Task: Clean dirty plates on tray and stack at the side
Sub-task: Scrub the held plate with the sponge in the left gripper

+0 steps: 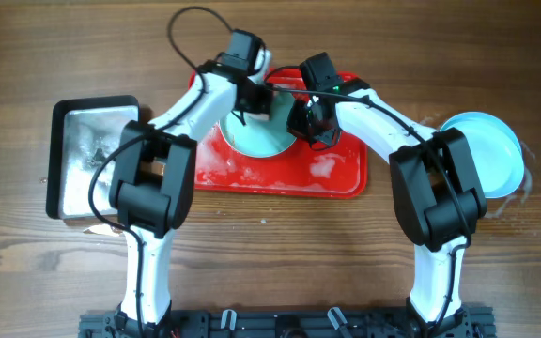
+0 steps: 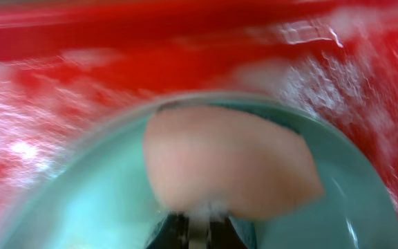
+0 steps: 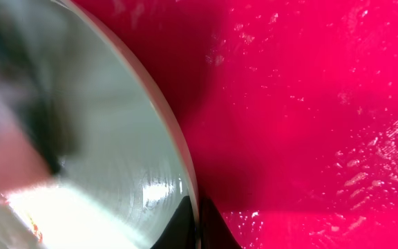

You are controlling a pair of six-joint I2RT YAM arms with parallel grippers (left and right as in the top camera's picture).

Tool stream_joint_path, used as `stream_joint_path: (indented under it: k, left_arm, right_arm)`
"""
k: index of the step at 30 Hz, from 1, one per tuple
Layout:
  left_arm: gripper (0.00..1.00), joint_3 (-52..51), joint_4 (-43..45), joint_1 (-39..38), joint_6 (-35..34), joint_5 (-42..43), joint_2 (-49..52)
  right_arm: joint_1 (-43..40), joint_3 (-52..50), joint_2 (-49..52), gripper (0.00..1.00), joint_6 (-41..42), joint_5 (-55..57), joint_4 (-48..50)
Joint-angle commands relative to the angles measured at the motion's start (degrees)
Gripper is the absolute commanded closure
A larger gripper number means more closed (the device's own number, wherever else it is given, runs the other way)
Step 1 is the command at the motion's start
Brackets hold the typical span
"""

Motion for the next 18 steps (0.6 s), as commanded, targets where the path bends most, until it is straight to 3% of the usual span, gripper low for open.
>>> stream_joint_path:
  k: [1, 4, 8, 15, 18]
  left_arm:
    - [0.96, 0.3, -7.1, -3.3, 10.1, 4.5, 1.4]
    - [0.96, 0.4, -10.5, -4.3, 13.6, 3.3, 1.4]
    - [0.96, 0.4, -8.8, -4.2, 13.4, -4.9, 1.4]
    - [0.96, 0.4, -1.3, -1.7, -3.6, -31.4, 1.5]
    - [0.96, 0.3, -1.9, -0.2, -6.5, -34.4, 1.4]
  right_arm:
    - [0.3, -0.8, 2.1, 0.96, -0.9, 1.8, -0.5]
    - [0.3, -0.8, 2.1, 0.96, -0.9, 1.8, -0.5]
    - [0.3, -0.8, 2.1, 0.96, -1.1, 1.7, -0.5]
    - [0.3, -0.8, 2.1, 0.96, -1.1, 1.8, -0.6]
    - [0.3, -0.8, 2.1, 0.96, -1.1, 1.8, -0.5]
